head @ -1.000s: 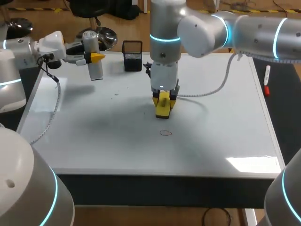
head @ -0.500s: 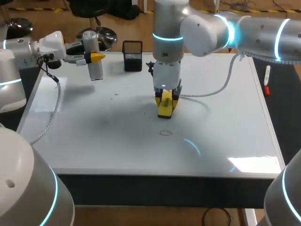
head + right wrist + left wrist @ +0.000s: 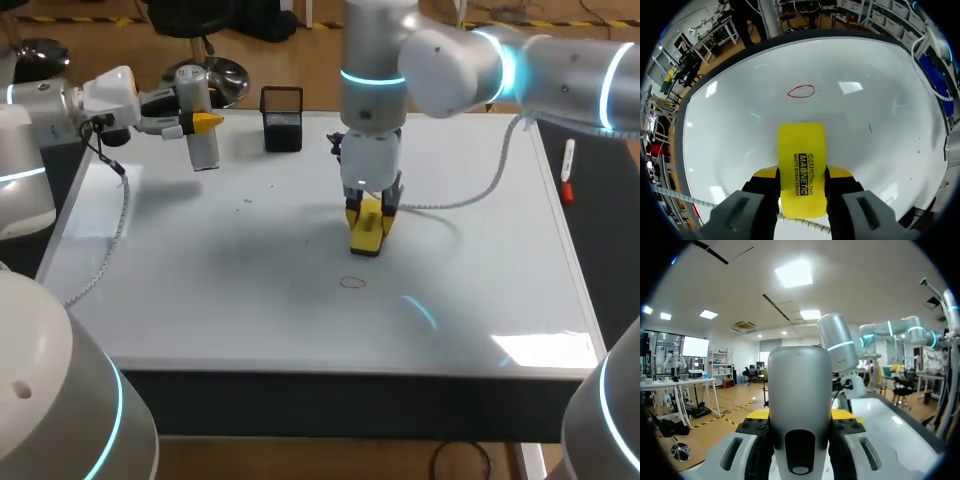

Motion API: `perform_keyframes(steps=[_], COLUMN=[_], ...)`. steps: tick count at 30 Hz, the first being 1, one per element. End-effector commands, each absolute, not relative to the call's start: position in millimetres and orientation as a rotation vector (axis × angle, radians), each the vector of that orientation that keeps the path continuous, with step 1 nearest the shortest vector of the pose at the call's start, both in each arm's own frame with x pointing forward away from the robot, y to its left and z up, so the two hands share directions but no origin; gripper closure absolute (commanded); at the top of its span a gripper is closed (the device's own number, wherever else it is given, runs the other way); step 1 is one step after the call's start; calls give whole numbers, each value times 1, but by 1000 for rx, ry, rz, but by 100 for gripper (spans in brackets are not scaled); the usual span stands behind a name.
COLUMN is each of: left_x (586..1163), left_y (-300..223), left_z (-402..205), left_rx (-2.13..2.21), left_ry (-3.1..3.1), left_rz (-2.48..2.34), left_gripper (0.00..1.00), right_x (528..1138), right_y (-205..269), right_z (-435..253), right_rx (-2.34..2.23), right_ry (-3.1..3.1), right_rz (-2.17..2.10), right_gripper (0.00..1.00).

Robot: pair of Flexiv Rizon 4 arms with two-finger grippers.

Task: Pick up the inspection probe, press it on each red-marked spot on the whiteboard one by one, put down the probe, pick up the eraser, and wipe off all the red marks.

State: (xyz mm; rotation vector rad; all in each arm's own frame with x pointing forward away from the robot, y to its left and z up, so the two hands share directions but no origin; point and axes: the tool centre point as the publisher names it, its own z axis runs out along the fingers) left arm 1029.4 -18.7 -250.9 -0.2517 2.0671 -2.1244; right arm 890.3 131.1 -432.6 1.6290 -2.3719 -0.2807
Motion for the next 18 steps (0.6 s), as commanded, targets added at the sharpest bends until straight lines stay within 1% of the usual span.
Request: perform_keyframes(steps=[1, 7, 18], left_x=[1028, 1028, 1028], left_y=[-19, -19, -19], left_z=[-249, -249, -249], left_rx=[-255, -255, -255], left_ry=[2064, 2064, 2064], left_rz=[-2119, -2119, -2119], left_gripper=[100, 100, 100], right_x=[883, 880, 883], right_y=[114, 100, 97], right_z=[-456, -456, -446], right_rx=[1612, 1567, 1564], right_ry=[-2384, -2404, -2431], right_rz=[-278, -260, -224], right_gripper=[100, 100, 100])
